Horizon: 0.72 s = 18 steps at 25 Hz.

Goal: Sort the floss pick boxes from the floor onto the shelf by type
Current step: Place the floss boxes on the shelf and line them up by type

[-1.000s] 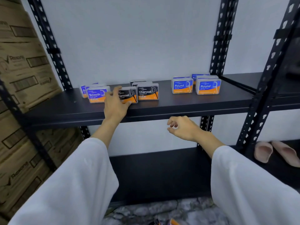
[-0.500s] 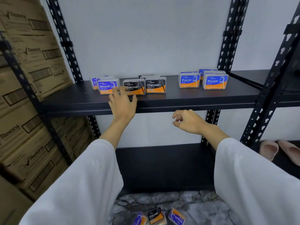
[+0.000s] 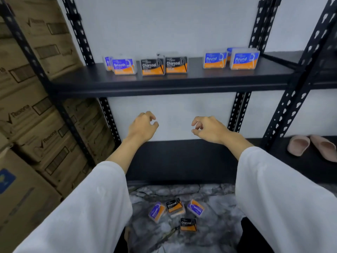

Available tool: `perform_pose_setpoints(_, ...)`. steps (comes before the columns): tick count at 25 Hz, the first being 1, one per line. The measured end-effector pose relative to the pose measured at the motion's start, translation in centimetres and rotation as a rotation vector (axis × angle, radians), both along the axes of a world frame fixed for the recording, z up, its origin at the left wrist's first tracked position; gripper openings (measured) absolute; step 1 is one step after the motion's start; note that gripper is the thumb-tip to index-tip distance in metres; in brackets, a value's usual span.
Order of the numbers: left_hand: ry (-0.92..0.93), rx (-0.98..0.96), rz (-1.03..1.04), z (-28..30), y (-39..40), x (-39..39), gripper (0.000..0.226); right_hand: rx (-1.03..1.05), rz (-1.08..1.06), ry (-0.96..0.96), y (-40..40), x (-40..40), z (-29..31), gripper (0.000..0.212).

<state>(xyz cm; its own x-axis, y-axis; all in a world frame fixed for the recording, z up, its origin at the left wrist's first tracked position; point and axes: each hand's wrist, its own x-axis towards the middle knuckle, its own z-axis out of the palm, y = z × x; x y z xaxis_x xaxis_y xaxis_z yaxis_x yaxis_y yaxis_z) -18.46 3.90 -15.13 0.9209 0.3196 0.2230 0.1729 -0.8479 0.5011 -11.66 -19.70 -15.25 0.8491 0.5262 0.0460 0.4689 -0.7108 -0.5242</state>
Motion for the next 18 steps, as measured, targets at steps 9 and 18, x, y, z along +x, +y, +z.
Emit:
perform_pose_setpoints(9,0.420,-0.155,-0.008,-20.0,-1.7,-0.5,0.023,-0.119,-0.022,0.271,-1.0,0.3,-18.1,0.027)
perform_pose_setpoints(18,0.704,-0.233,0.004,-38.8,-2.6,-0.2,0.021,-0.313,-0.086,0.565,-1.8,1.1,-36.9,0.032)
